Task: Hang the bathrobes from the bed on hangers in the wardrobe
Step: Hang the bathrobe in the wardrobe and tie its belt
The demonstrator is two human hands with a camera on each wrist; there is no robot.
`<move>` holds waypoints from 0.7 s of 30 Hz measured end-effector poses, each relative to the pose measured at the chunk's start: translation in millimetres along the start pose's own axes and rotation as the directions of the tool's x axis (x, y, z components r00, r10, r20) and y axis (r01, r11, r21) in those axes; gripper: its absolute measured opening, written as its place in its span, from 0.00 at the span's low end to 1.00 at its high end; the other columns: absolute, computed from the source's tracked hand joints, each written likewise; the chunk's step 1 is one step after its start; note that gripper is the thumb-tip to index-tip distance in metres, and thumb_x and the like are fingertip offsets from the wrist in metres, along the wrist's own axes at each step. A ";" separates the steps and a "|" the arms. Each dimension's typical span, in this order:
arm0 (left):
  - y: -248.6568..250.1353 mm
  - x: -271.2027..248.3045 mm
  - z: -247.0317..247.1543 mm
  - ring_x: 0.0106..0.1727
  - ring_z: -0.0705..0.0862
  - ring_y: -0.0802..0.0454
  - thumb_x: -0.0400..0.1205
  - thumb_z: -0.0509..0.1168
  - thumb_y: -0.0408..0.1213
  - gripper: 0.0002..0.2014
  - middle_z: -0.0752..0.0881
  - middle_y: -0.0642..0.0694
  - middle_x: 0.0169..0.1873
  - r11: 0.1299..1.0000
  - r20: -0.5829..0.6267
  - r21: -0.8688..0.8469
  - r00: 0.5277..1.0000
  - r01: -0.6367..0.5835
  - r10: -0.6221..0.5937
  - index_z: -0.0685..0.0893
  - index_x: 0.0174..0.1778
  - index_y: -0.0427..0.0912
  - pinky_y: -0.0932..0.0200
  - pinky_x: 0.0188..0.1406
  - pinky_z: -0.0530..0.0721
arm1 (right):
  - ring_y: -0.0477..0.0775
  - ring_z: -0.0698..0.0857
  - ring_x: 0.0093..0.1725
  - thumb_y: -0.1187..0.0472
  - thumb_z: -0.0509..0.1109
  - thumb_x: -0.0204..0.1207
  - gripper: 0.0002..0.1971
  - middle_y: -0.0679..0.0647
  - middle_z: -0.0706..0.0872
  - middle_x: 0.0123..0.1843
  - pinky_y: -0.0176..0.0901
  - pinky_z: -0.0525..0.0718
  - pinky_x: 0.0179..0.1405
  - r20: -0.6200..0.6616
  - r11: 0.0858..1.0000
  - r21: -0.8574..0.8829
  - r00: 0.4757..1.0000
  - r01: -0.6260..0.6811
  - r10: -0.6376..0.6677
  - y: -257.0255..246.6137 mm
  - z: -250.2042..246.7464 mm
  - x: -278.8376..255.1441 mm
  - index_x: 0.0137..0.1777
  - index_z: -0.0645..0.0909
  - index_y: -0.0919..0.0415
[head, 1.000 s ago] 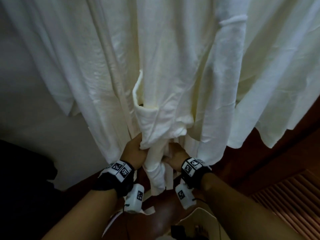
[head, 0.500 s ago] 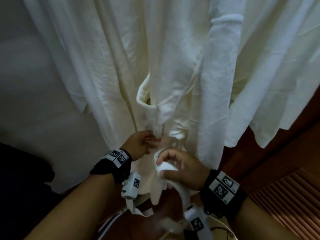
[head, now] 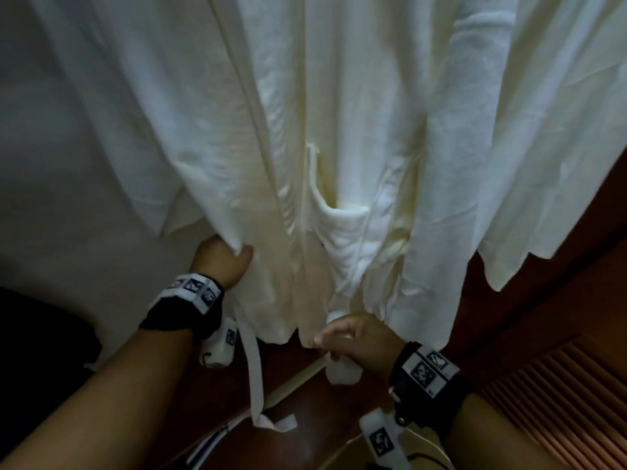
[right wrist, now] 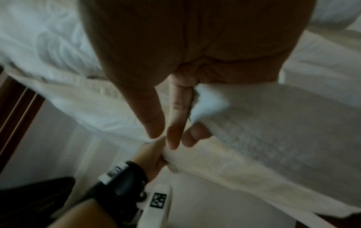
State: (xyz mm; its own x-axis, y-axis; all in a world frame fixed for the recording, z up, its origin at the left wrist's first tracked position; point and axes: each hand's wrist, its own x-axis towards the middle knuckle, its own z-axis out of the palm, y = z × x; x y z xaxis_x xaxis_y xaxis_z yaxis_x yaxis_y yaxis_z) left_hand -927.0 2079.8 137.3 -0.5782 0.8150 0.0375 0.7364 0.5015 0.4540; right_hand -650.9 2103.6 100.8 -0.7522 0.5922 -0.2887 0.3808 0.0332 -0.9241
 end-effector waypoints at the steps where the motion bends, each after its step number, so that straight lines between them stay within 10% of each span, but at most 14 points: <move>1: 12.2 -13.1 -1.6 0.61 0.83 0.36 0.83 0.65 0.43 0.17 0.85 0.33 0.60 0.998 0.037 0.037 0.998 -0.046 0.044 0.84 0.62 0.33 0.53 0.59 0.78 | 0.33 0.84 0.43 0.50 0.77 0.73 0.09 0.39 0.89 0.42 0.22 0.76 0.46 -0.019 0.997 -0.079 1.000 -0.003 0.002 -5.3 3.9 3.8 0.49 0.91 0.51; 5: 38.2 -63.6 -10.1 0.47 0.88 0.50 0.80 0.65 0.37 0.08 0.90 0.46 0.46 0.971 0.183 -0.184 0.966 -0.150 0.184 0.86 0.51 0.42 0.57 0.45 0.84 | 0.32 0.81 0.50 0.47 0.81 0.67 0.27 0.35 0.82 0.52 0.25 0.79 0.52 -0.068 0.981 -0.185 0.996 0.052 -0.065 -22.6 27.9 30.3 0.66 0.78 0.45; 8: 27.6 -88.8 -15.4 0.47 0.89 0.59 0.78 0.61 0.25 0.18 0.91 0.55 0.46 0.806 0.165 -0.568 0.936 -0.167 0.310 0.89 0.49 0.52 0.61 0.46 0.86 | 0.50 0.86 0.54 0.50 0.75 0.73 0.17 0.51 0.89 0.54 0.37 0.82 0.52 -0.234 0.940 -0.337 0.963 0.051 -0.136 -17.2 39.7 54.8 0.61 0.83 0.52; 12: -33.8 -80.2 8.0 0.48 0.85 0.50 0.74 0.64 0.34 0.12 0.85 0.47 0.49 0.838 -0.280 -0.542 0.955 -0.069 -0.102 0.83 0.46 0.57 0.47 0.50 0.86 | 0.59 0.85 0.57 0.56 0.65 0.80 0.13 0.59 0.88 0.56 0.38 0.78 0.51 -0.217 0.900 -0.434 0.967 0.024 -0.130 -7.0 41.5 64.0 0.59 0.85 0.60; 17: -85.4 -90.0 66.2 0.73 0.72 0.50 0.67 0.75 0.46 0.52 0.69 0.51 0.74 0.750 0.193 -0.615 0.968 0.246 -0.159 0.49 0.83 0.53 0.43 0.73 0.74 | 0.57 0.86 0.55 0.59 0.67 0.78 0.11 0.57 0.89 0.54 0.49 0.83 0.58 -0.134 0.941 -0.337 0.989 0.014 -0.063 -1.4 43.0 55.1 0.56 0.87 0.61; 19: -93.8 -89.5 77.1 0.66 0.76 0.50 0.73 0.76 0.42 0.51 0.74 0.49 0.67 0.678 0.165 -0.672 0.953 0.298 -0.256 0.46 0.83 0.54 0.46 0.68 0.78 | 0.55 0.86 0.52 0.55 0.68 0.74 0.12 0.55 0.90 0.52 0.51 0.83 0.57 -0.111 0.943 -0.331 0.992 0.016 -0.056 -1.9 40.6 51.6 0.52 0.88 0.59; 21: -101.9 -79.9 80.7 0.55 0.81 0.51 0.76 0.74 0.45 0.36 0.81 0.49 0.54 0.703 0.142 -0.642 0.949 0.304 -0.281 0.64 0.77 0.50 0.52 0.58 0.81 | 0.53 0.87 0.49 0.51 0.66 0.68 0.14 0.53 0.90 0.48 0.51 0.84 0.55 -0.096 0.946 -0.323 0.994 0.027 -0.061 -2.2 37.8 48.8 0.46 0.88 0.56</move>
State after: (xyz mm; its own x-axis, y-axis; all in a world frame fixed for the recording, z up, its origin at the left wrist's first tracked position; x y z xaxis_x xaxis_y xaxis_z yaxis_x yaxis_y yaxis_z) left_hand -927.5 1987.0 16.1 -0.7056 0.6741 -0.2186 0.1165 0.4146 0.9025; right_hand -708.8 2102.0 79.3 -0.7188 0.6638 -0.2067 0.5140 0.3072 -0.8009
